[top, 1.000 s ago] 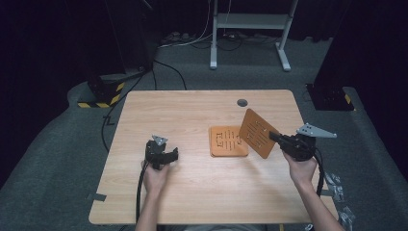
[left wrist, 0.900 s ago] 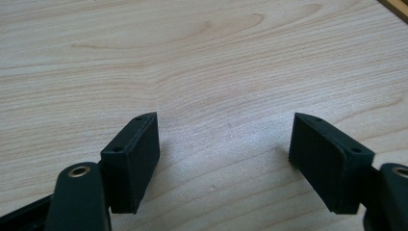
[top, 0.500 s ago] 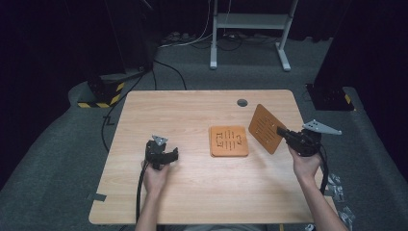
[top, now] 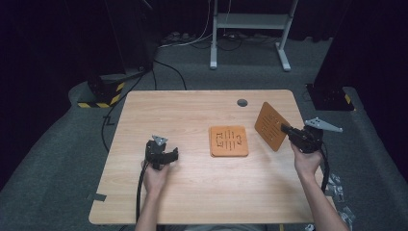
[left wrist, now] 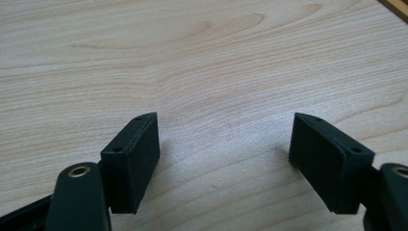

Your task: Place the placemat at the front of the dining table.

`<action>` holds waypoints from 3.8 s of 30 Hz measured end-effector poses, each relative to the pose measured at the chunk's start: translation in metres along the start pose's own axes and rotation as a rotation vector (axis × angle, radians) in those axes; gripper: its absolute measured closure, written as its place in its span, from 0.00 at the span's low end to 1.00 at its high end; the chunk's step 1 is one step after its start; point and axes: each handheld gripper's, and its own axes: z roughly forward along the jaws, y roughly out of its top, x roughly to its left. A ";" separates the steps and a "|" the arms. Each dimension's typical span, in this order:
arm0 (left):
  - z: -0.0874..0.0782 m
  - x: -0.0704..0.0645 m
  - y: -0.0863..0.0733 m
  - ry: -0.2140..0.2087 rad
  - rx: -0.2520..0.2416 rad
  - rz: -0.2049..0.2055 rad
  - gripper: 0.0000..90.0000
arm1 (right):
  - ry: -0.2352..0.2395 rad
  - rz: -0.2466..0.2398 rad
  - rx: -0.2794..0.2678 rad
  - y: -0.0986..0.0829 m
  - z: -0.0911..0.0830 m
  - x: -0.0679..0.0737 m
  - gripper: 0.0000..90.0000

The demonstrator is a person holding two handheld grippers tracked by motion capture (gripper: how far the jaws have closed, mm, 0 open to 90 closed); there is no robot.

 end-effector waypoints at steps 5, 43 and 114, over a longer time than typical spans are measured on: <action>0.000 0.000 0.000 0.000 0.001 0.003 0.29 | -0.023 0.018 -0.004 0.000 0.003 -0.006 0.96; 0.000 0.000 0.000 0.001 0.000 -0.001 0.29 | -0.226 -0.016 0.087 -0.005 0.036 -0.023 0.91; 0.000 -0.001 0.000 0.000 0.001 0.000 0.29 | -0.247 0.084 0.132 -0.021 0.031 -0.053 0.43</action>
